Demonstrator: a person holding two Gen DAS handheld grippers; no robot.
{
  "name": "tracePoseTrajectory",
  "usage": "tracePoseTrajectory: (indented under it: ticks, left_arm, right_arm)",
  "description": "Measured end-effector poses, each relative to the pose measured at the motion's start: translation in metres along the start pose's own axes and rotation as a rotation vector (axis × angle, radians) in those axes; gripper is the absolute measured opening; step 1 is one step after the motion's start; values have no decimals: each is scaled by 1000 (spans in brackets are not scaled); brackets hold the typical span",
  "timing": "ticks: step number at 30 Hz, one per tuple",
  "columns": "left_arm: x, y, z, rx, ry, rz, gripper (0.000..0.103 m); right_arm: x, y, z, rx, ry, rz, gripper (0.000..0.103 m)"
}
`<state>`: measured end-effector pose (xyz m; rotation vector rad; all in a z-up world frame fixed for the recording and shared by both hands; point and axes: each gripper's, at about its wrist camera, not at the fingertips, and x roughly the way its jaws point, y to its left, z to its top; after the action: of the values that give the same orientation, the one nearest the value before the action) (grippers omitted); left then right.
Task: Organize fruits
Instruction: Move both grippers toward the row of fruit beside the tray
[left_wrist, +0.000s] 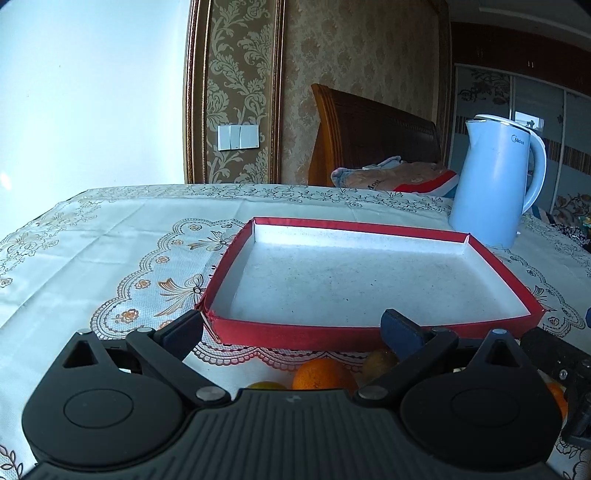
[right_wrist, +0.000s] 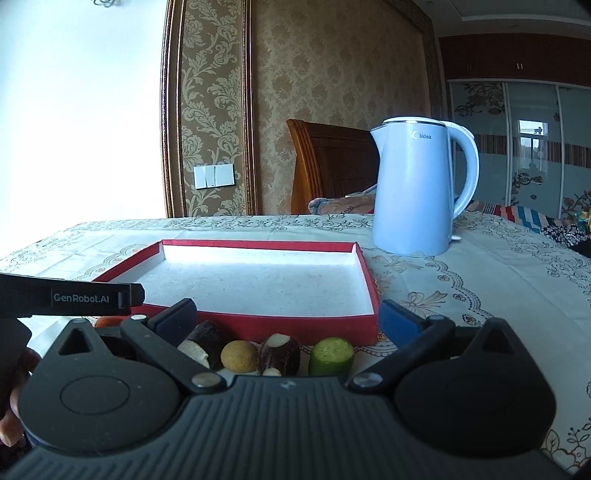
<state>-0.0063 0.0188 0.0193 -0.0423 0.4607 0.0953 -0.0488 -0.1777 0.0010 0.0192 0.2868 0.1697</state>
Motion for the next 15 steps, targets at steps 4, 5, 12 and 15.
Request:
tracePoseTrajectory:
  ticks: [4, 5, 12, 15]
  left_arm:
    - [0, 6, 0, -18, -12, -24, 103]
    - [-1, 9, -1, -23, -27, -22, 103]
    - [-3, 13, -1, -3, -36, -8, 103]
    - [-8, 27, -4, -19, -33, -4, 103]
  right_arm:
    - [-6, 0, 0, 15, -30, -67, 103]
    - [-5, 1, 0, 18, -27, -98, 103]
    - [6, -16, -2, 82, 71, -35, 103]
    - [-6, -16, -3, 88, -1, -51, 103]
